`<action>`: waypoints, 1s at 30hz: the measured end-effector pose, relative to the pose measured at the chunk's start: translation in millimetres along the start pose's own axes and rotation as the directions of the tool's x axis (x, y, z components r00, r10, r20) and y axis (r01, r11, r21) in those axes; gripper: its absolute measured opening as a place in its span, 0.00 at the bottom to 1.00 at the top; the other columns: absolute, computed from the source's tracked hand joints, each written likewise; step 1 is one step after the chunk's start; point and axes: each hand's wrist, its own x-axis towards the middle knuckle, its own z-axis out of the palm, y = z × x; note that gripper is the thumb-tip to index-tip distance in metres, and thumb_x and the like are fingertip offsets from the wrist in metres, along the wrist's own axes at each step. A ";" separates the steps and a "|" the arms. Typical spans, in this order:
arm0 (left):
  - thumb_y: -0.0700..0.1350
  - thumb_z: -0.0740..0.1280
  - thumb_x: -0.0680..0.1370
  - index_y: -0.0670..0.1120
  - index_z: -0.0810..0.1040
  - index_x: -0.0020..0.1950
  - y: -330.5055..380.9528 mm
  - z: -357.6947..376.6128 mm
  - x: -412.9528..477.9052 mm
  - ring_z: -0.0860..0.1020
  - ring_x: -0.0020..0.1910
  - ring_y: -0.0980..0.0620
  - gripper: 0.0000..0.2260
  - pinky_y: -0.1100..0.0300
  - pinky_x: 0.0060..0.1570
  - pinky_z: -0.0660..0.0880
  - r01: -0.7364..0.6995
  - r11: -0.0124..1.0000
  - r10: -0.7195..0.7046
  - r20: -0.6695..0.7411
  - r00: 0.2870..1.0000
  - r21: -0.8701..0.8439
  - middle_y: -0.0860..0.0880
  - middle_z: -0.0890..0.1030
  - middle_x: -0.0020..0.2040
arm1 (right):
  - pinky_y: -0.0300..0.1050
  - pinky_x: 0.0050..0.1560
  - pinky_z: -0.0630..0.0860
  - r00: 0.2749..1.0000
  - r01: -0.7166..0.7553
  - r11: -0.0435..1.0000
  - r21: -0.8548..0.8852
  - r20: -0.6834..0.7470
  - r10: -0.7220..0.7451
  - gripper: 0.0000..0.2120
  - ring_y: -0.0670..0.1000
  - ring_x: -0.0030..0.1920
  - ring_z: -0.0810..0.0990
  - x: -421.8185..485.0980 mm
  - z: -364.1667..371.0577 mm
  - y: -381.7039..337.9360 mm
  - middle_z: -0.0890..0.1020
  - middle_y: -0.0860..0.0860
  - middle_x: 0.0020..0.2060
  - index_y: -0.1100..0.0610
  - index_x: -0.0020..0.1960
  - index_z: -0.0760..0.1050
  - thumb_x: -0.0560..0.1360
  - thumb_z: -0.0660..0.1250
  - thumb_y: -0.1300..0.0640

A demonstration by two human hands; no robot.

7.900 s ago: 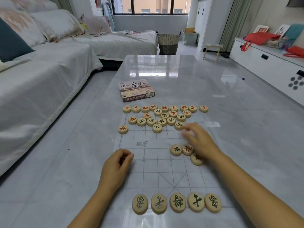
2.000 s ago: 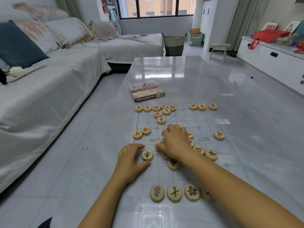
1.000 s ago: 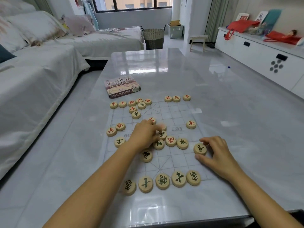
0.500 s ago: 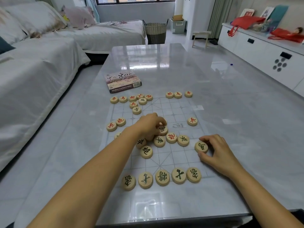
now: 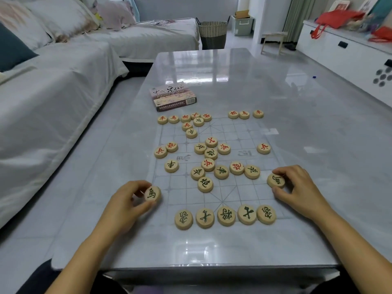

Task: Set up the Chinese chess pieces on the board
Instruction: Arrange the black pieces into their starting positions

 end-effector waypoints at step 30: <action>0.46 0.76 0.66 0.57 0.69 0.60 -3.9 6.5 -35.0 0.71 0.51 0.58 0.26 0.63 0.51 0.67 -0.047 0.999 0.048 0.119 0.992 -0.007 0.56 0.72 0.51 | 0.42 0.57 0.65 0.999 -0.026 1.000 0.009 0.031 0.025 0.22 0.51 0.53 0.70 -64.9 -10.6 -8.7 0.73 0.49 0.50 0.56 0.59 0.76 0.67 0.73 0.66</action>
